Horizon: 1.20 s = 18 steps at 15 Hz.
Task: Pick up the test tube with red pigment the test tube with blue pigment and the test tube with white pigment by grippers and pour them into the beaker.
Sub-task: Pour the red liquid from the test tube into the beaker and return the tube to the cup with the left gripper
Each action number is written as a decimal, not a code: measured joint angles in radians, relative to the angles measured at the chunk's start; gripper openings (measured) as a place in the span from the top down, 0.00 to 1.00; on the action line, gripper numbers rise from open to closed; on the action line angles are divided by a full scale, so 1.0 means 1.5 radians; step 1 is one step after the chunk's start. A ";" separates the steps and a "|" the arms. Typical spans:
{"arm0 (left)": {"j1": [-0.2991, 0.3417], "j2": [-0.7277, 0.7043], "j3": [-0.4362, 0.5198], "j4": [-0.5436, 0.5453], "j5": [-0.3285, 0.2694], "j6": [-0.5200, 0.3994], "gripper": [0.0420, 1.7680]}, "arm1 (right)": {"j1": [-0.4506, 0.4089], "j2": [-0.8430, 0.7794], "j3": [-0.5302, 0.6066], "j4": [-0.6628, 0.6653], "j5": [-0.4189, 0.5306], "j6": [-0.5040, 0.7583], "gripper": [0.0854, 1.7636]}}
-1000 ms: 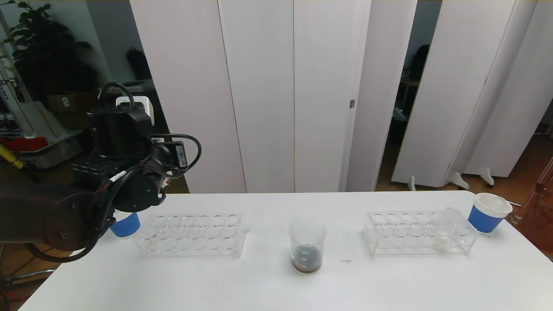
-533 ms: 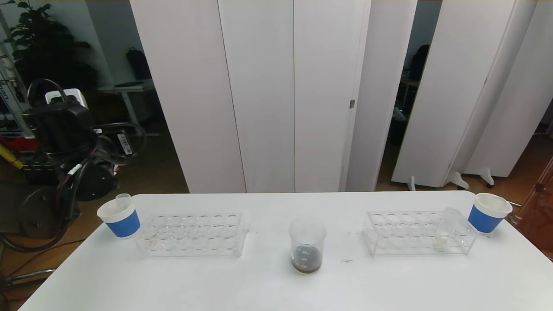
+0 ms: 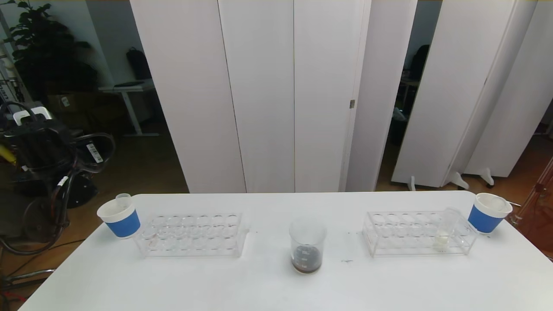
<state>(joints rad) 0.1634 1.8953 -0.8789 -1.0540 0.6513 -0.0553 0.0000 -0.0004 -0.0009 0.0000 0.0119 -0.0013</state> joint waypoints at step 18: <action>0.018 0.126 0.043 0.011 -0.073 -0.153 0.69 | 0.000 0.000 0.000 0.000 0.000 0.000 0.01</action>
<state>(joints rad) 0.1900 2.0840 -0.8149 -1.0377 0.5411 -0.2855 0.0000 -0.0004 -0.0009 0.0000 0.0119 -0.0017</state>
